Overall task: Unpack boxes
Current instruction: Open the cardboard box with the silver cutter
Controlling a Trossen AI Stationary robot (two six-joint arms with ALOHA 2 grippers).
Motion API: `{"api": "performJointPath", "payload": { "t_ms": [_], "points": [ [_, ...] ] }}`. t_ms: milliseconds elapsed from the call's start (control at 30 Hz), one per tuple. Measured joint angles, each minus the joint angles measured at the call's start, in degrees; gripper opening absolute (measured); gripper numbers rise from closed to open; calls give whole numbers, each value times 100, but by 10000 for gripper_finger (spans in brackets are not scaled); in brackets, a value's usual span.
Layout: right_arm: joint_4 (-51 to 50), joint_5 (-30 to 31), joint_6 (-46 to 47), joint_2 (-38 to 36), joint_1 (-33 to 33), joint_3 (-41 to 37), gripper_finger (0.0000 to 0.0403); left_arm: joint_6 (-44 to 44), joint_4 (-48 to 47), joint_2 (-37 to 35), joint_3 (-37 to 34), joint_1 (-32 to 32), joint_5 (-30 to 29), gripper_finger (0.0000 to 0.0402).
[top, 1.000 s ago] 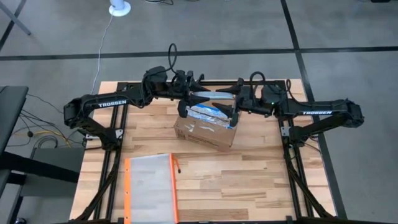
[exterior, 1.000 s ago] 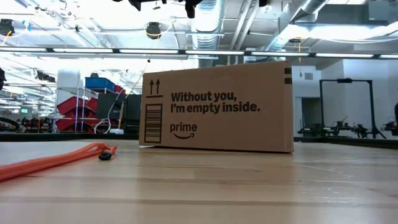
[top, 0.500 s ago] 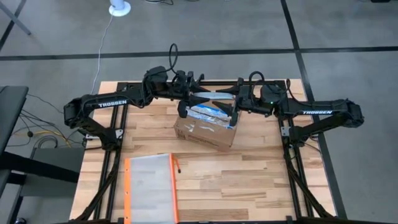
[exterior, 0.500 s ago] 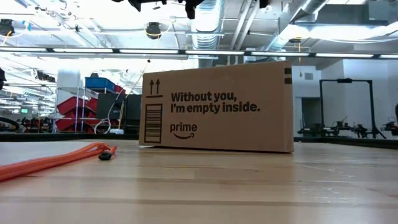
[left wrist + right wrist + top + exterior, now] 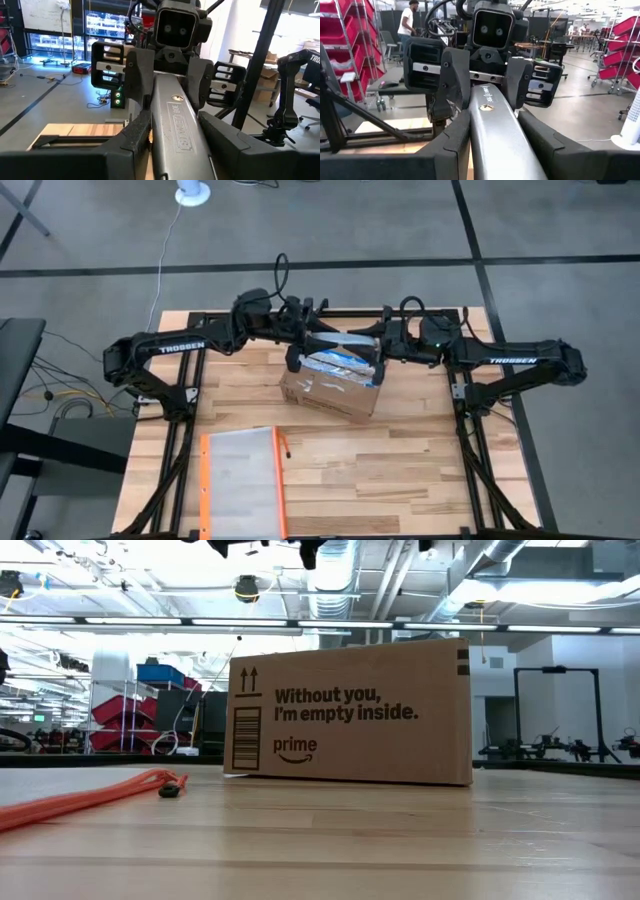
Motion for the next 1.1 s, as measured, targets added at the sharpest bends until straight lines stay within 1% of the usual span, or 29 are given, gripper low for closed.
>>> {"api": "performJointPath", "payload": {
  "t_ms": [67, 133, 233, 300, 433, 567, 733, 867, 1000, 1100],
  "points": [
    [-301, -2, -97, -90, -72, -2, 113, -17, -69, 7, 0, 2, -16, 198],
    [-766, 96, -117, -247, -124, -11, 113, -20, -297, 3, 0, 4, 12, 229],
    [-1536, 429, -112, -582, -222, -15, 113, -29, -894, -22, 9, -11, 26, 249],
    [-2253, 720, -15, -843, -215, -13, 113, 64, -1369, -24, 9, -80, -96, 251],
    [-3706, 1212, 355, -1368, -62, -20, 113, 365, -2197, -24, 9, -308, -573, 250],
    [-4676, 1758, 1034, -1922, 354, -253, 113, 473, -2664, -26, 7, -596, -1007, 250],
    [-5111, 2314, 1955, -2593, 1013, -896, 113, 374, -2631, -26, 7, -861, -1358, 250],
    [-5313, 2623, 2527, -2886, 1447, -1361, 113, 216, -2622, -26, 7, -951, -1570, 251],
    [-5467, 2800, 2636, -2998, 1678, -1382, 113, -6, -2627, -26, 7, -957, -1705, 251],
    [-5872, 2808, 2875, -3044, 1784, -1379, 113, -141, -2626, -26, 7, -968, -1707, 251]
  ]
}}
